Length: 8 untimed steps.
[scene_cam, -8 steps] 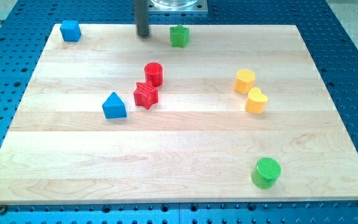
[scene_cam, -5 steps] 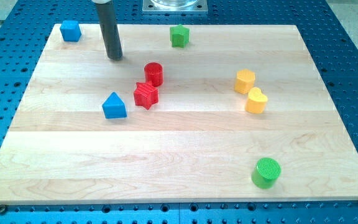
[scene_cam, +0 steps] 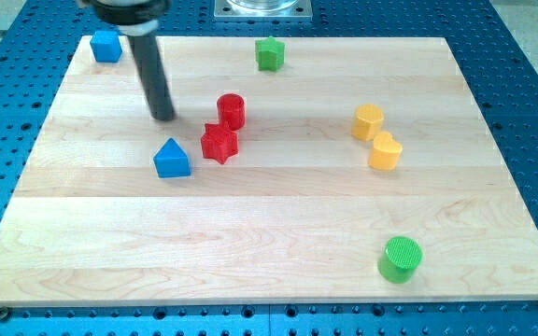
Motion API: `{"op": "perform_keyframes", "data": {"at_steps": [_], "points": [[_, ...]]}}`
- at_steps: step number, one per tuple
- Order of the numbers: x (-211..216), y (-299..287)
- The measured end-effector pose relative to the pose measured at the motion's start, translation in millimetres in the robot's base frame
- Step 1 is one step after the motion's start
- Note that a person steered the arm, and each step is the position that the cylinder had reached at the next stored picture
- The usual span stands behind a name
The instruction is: Keep the red circle vertically above the yellow hexagon
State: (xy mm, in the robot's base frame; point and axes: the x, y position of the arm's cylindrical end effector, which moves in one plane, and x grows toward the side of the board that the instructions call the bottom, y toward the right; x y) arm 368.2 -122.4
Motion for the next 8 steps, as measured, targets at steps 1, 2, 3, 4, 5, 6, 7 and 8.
{"op": "perform_keyframes", "data": {"at_steps": [1,2,3,4,5,6,7,8], "points": [[17.1,31.7],[2.4,112.3],[-33.5,198.0],[-78.3,234.8],[-71.1,192.8],[-91.1,198.3],[-101.0,265.5],[-99.7,254.5]]}}
